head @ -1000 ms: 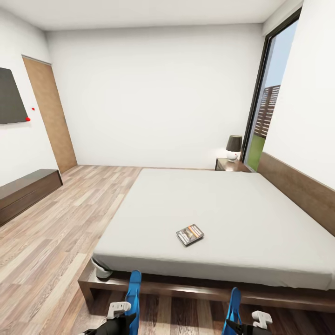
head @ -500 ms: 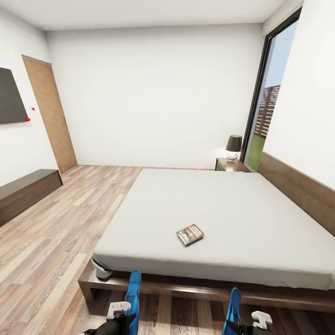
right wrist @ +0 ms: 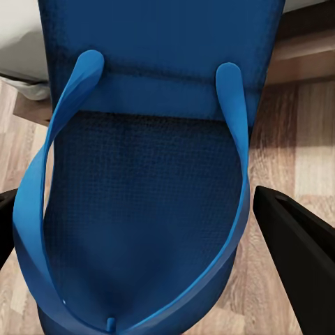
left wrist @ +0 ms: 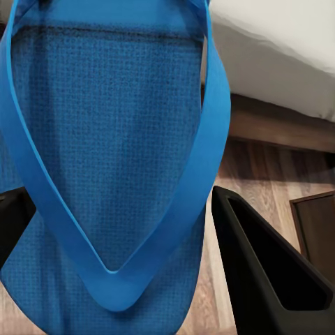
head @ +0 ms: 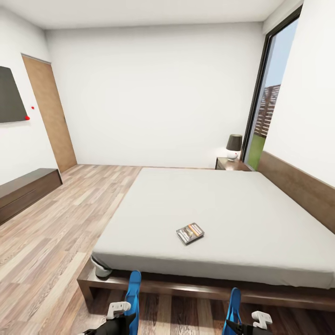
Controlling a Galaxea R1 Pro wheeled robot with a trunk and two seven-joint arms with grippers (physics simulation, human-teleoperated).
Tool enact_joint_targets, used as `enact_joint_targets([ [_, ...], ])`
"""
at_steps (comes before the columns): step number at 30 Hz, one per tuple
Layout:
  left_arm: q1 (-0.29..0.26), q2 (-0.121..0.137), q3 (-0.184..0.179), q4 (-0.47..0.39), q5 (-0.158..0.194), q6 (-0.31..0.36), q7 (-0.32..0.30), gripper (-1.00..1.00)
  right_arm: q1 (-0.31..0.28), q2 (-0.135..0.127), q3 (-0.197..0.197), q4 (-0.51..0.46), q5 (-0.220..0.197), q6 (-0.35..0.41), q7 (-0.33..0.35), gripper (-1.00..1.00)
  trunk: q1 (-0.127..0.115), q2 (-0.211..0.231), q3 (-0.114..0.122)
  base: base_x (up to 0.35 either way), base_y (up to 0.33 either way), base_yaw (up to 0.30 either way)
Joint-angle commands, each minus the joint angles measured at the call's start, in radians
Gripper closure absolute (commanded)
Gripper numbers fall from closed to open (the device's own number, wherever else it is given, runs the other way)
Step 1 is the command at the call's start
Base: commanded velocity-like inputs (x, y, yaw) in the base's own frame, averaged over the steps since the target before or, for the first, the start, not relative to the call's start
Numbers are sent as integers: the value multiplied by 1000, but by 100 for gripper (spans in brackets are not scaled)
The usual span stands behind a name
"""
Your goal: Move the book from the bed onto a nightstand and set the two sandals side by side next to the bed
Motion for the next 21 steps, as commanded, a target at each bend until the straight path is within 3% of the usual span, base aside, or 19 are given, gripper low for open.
enact_joint_targets([
  [1,-1,0,6,1,-5,-4,-5,100,-1,0,-6,1,1,0,4,100,4,-8,-4,0,0,0],
  [15,-1,6,6,-1,-8,-3,22,100,-1,-1,-8,1,0,1,5,100,58,-106,-48,0,0,0],
  [19,-1,6,4,-6,-9,-3,151,100,-1,-12,-12,1,0,2,10,100,73,-134,-61,0,0,0],
  [20,-1,4,2,-6,-10,-3,199,100,-1,-28,-12,1,-1,3,17,100,77,-141,-64,0,0,0],
  [21,-1,0,-1,-7,-10,-3,278,100,-1,-62,-10,1,-2,4,34,100,81,-148,-67,0,0,0],
])
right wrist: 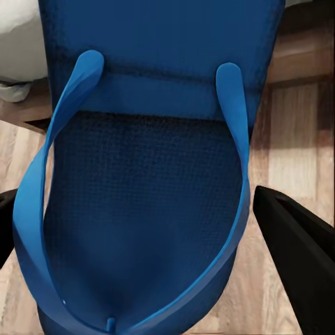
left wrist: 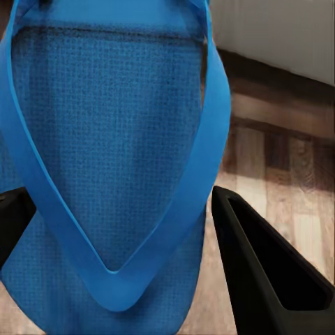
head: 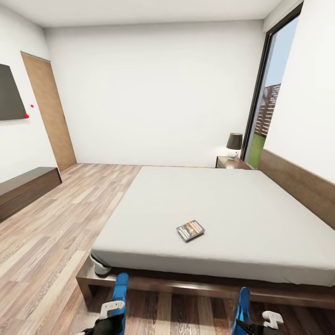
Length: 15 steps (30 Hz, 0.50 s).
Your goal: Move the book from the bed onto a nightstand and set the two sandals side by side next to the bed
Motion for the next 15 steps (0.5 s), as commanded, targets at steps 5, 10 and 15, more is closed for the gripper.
enact_joint_targets([
  [5,-1,-25,-2,-1,-10,19,168,100,-1,-73,-5,1,-3,1,86,100,19,-36,-17,0,0,0],
  [10,-4,-21,-8,-96,-67,205,181,100,-1,-77,-5,1,-4,1,94,100,38,-71,-32,0,0,0],
  [15,-11,-22,-7,-132,-197,220,201,100,-1,-77,-5,1,-4,1,96,100,58,-106,-48,0,0,0],
])
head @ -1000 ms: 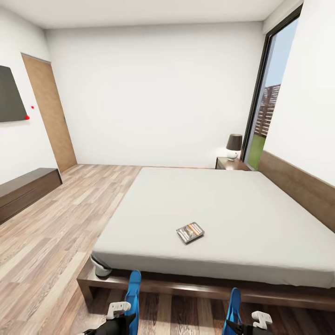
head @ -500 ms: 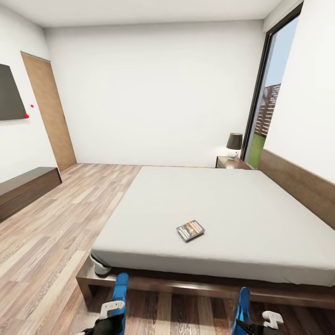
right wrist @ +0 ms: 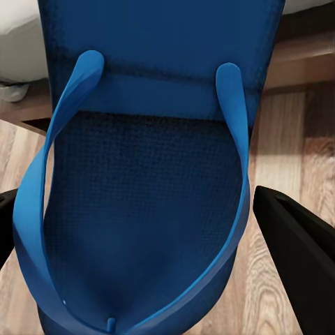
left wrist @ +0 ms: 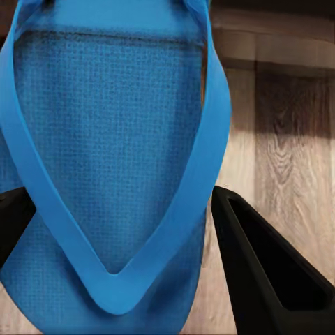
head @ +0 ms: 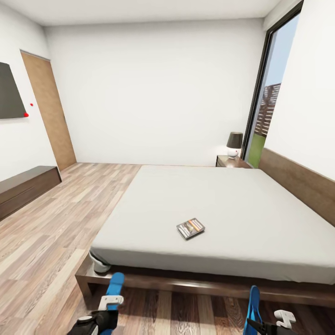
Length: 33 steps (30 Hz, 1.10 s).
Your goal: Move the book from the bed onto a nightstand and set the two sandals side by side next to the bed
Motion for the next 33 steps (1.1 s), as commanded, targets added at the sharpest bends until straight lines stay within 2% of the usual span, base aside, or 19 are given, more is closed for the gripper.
enact_joint_targets([
  [1,-1,-2,9,-4,-21,6,12,100,-1,0,-8,1,4,0,5,100,4,-8,-4,0,0,0],
  [4,-2,-6,9,-7,-33,5,100,100,-1,0,-8,1,4,0,5,100,15,-29,-14,0,0,0],
  [7,-13,-10,9,-10,-37,7,161,100,-1,0,-8,1,4,0,4,100,27,-50,-23,0,0,0],
  [11,-77,-5,9,-8,-38,14,175,100,-1,0,-8,1,4,0,5,100,42,-78,-36,0,0,0],
  [16,-118,-2,9,-7,-38,145,167,100,-1,0,-7,1,4,0,5,100,61,-113,-51,0,0,0],
  [18,-121,-3,10,0,-36,159,166,100,-1,0,-7,1,4,0,5,100,69,-127,-58,0,0,0],
  [22,-119,-2,12,38,-36,115,165,100,-1,0,-7,1,4,0,4,100,84,-155,-70,0,0,0],
  [26,-115,-2,11,79,-35,34,166,100,-1,0,-7,1,4,0,4,100,100,-183,-83,0,0,0],
  [33,-110,-2,12,83,-34,7,166,100,-1,0,-7,1,4,0,4,100,127,-232,-105,0,0,0],
])
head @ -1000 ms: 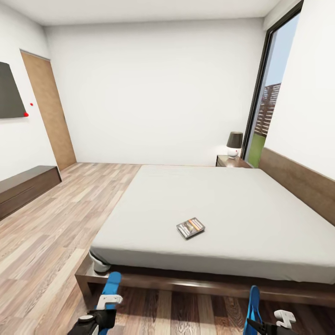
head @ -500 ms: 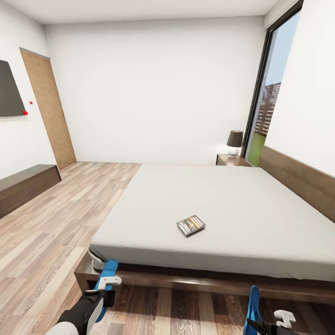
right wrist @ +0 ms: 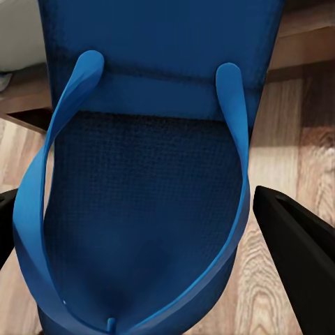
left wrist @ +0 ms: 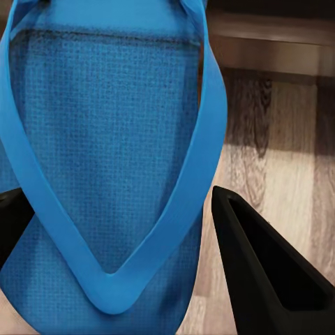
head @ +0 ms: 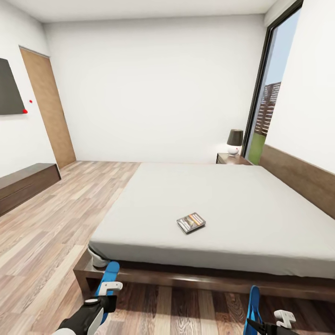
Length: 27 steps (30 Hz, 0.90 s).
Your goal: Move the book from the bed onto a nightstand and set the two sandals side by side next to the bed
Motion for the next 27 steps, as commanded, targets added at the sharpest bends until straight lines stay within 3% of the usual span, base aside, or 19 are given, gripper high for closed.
enact_joint_targets([
  [1,0,-1,6,-2,-12,5,-1,100,-1,0,-8,1,4,0,4,100,4,-8,-4,0,0,0],
  [12,2,-2,6,-1,-7,-56,-1,100,-1,0,-8,1,4,0,4,100,46,-85,-39,0,0,0],
  [27,2,-4,6,28,-9,-63,-1,100,-1,0,-7,1,4,0,4,100,104,-190,-86,0,0,0],
])
